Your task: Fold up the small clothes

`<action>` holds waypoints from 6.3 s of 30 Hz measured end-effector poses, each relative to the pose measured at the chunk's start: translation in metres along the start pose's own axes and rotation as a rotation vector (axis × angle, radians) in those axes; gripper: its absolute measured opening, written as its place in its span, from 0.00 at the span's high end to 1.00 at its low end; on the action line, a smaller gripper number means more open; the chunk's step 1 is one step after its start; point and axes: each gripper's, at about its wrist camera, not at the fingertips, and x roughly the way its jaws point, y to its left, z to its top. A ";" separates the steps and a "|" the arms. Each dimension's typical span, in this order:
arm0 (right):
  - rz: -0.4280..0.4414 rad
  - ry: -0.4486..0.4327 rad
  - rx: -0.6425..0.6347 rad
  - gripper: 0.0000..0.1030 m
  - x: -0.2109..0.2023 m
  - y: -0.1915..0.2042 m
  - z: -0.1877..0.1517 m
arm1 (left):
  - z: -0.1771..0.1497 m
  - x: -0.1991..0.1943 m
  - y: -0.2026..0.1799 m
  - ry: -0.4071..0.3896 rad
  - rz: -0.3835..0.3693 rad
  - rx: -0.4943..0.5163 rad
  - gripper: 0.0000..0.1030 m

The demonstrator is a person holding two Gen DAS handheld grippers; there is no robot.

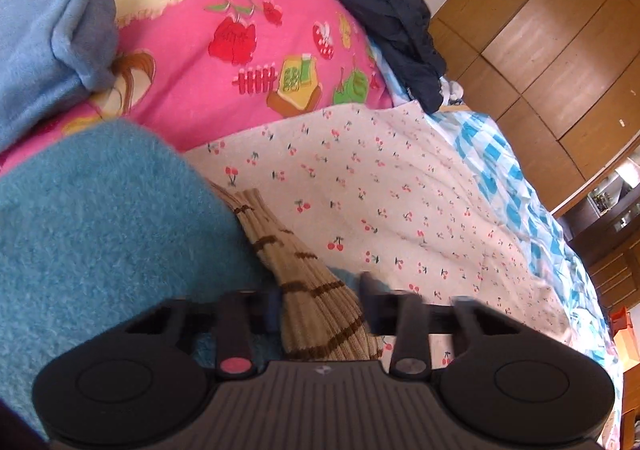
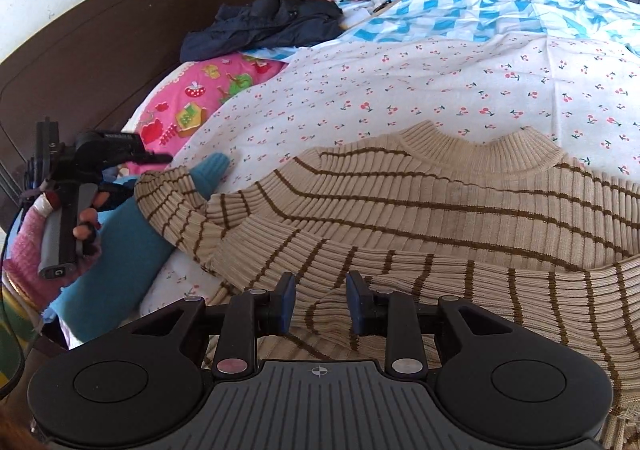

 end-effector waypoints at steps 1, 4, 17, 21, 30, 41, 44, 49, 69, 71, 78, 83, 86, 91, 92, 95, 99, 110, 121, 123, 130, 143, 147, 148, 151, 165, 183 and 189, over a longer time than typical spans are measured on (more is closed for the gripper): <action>-0.004 -0.006 0.006 0.73 -0.002 -0.001 0.000 | -0.001 0.000 -0.001 -0.001 -0.003 -0.006 0.78; -0.013 -0.034 0.036 0.73 -0.010 -0.009 0.001 | -0.012 -0.012 -0.022 -0.012 -0.081 0.043 0.85; -0.148 -0.099 0.297 0.71 -0.062 -0.086 -0.017 | -0.245 -0.062 -0.165 0.309 -0.434 0.858 0.84; -0.127 -0.103 0.333 0.55 -0.062 -0.092 -0.014 | -0.261 -0.052 -0.150 0.420 -0.371 0.822 0.84; -0.099 -0.082 0.276 0.54 -0.018 -0.056 0.033 | -0.249 -0.062 -0.139 0.351 -0.422 0.740 0.77; -0.203 -0.054 0.252 0.93 0.001 -0.045 0.049 | -0.225 -0.087 -0.119 0.253 -0.522 0.651 0.62; -0.173 -0.210 0.247 0.93 -0.051 -0.043 0.044 | -0.213 -0.099 -0.109 0.188 -0.588 0.585 0.51; -0.242 -0.297 0.351 0.93 -0.097 -0.071 0.000 | -0.202 -0.103 -0.099 0.162 -0.574 0.498 0.43; -0.139 -0.144 0.627 0.65 -0.056 -0.125 -0.031 | -0.184 -0.068 -0.078 0.125 -0.283 0.351 0.43; -0.154 -0.140 0.580 0.71 -0.053 -0.120 -0.027 | -0.181 -0.069 -0.075 0.110 -0.276 0.329 0.43; -0.085 -0.224 0.560 0.92 -0.079 -0.110 -0.020 | -0.173 -0.069 -0.068 0.054 -0.237 0.288 0.42; -0.117 -0.288 0.547 0.92 -0.103 -0.112 -0.032 | -0.172 -0.068 -0.069 0.033 -0.217 0.300 0.38; -0.199 -0.213 0.568 0.92 -0.091 -0.124 -0.046 | -0.176 -0.057 -0.073 0.069 -0.150 0.335 0.35; -0.230 -0.203 0.555 0.92 -0.081 -0.125 -0.051 | -0.178 -0.039 -0.069 0.151 -0.084 0.323 0.35; -0.234 -0.210 0.542 0.92 -0.082 -0.123 -0.048 | -0.178 -0.040 -0.067 0.146 -0.091 0.316 0.35; -0.248 -0.253 0.507 0.92 -0.089 -0.119 -0.039 | -0.179 -0.045 -0.069 0.122 -0.102 0.329 0.35; -0.288 -0.213 0.482 0.92 -0.082 -0.122 -0.039 | -0.183 -0.041 -0.074 0.139 -0.080 0.368 0.35; -0.340 -0.164 0.408 0.90 -0.076 -0.118 -0.047 | -0.183 -0.044 -0.073 0.131 -0.098 0.361 0.34; -0.247 -0.189 0.526 0.88 -0.090 -0.134 -0.051 | -0.181 -0.047 -0.072 0.116 -0.121 0.347 0.33; -0.235 -0.192 0.552 0.85 -0.089 -0.137 -0.050 | -0.181 -0.047 -0.072 0.118 -0.122 0.344 0.33; -0.173 -0.208 0.608 0.65 -0.086 -0.145 -0.049 | -0.182 -0.045 -0.073 0.123 -0.122 0.349 0.33; -0.241 -0.227 0.520 0.94 -0.097 -0.143 -0.036 | -0.183 -0.055 -0.079 0.052 -0.137 0.382 0.33; -0.255 -0.147 0.518 0.94 -0.079 -0.144 -0.048 | -0.187 -0.044 -0.084 0.089 -0.091 0.414 0.30; -0.266 -0.147 0.504 0.94 -0.076 -0.142 -0.049 | -0.187 -0.039 -0.083 0.107 -0.069 0.414 0.30; -0.277 -0.166 0.509 0.94 -0.075 -0.142 -0.048 | -0.184 -0.035 -0.077 0.130 -0.075 0.374 0.29; -0.289 -0.119 0.386 0.85 -0.100 -0.122 -0.040 | -0.186 -0.048 -0.077 0.194 -0.094 0.409 0.26; -0.066 0.347 -0.073 0.70 -0.179 -0.012 -0.121 | -0.206 -0.182 -0.062 0.398 -0.126 0.743 0.27; 0.009 0.460 -0.278 0.66 -0.166 0.005 -0.133 | -0.214 -0.190 -0.069 0.414 -0.146 0.790 0.27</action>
